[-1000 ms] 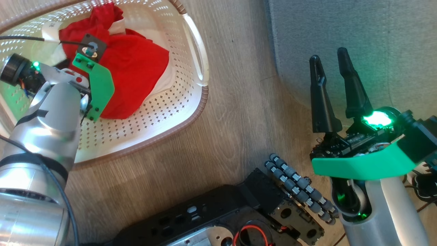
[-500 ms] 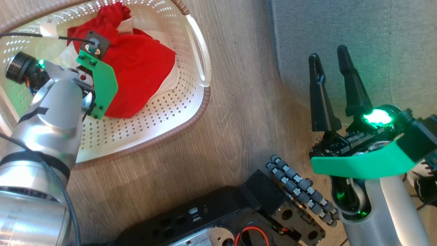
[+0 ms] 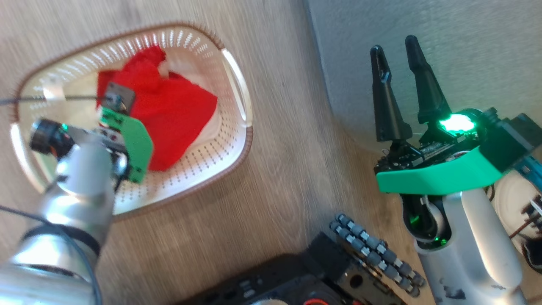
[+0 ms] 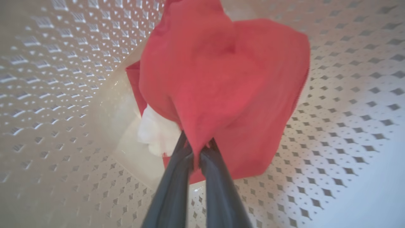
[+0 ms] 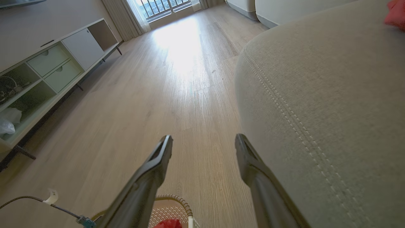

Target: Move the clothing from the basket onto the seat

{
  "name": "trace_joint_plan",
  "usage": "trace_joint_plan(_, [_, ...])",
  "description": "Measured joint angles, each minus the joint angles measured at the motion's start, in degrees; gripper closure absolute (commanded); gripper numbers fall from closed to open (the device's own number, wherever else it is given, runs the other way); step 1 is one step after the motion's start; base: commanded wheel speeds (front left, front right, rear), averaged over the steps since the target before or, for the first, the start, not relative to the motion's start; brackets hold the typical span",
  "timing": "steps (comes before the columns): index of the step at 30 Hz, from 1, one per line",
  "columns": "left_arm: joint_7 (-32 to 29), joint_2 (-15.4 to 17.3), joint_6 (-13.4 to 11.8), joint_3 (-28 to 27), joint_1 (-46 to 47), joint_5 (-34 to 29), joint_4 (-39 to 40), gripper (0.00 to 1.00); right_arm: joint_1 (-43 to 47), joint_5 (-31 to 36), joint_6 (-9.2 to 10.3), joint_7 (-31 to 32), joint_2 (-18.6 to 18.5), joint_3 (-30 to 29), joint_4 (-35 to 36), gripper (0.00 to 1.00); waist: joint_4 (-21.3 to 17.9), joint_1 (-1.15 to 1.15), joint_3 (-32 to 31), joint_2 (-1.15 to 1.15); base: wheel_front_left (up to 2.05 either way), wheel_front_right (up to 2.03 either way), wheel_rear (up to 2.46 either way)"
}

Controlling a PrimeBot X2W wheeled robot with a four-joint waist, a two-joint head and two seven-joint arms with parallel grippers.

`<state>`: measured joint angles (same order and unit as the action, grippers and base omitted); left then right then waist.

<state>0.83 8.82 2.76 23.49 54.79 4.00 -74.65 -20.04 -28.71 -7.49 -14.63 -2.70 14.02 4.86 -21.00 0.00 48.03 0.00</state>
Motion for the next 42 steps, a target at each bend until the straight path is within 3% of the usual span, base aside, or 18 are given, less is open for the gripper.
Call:
trace_joint_plan(6, [5.2,-3.1,0.04,-1.45,-4.31,2.64,0.07,1.0,-0.05,2.02,0.0,0.0,-0.02,-0.87,-3.67,0.0,1.26,0.0,-6.26,0.0,0.0,0.0,0.0])
trace_joint_plan(19, [13.29,-5.68,0.05,-5.52,-12.79,9.39,3.99,1.0,5.0,4.56,0.0,0.0,-0.04,-2.49,-9.66,0.0,6.73,-0.01,-23.82,0.0,0.0,0.0,0.0])
trace_joint_plan(34, [13.38,-5.79,-1.03,-14.97,-30.69,10.56,39.39,1.0,12.34,5.05,0.0,0.0,-0.04,-2.59,-13.67,0.0,11.12,-0.01,-41.24,0.0,0.0,0.0,0.0])
trace_joint_plan(42, [13.46,-6.6,-0.42,-19.19,-36.97,9.55,62.68,1.0,14.17,5.55,0.0,0.0,-0.04,-2.55,-14.14,0.0,12.42,-0.01,-46.13,0.0,0.0,0.0,0.0])
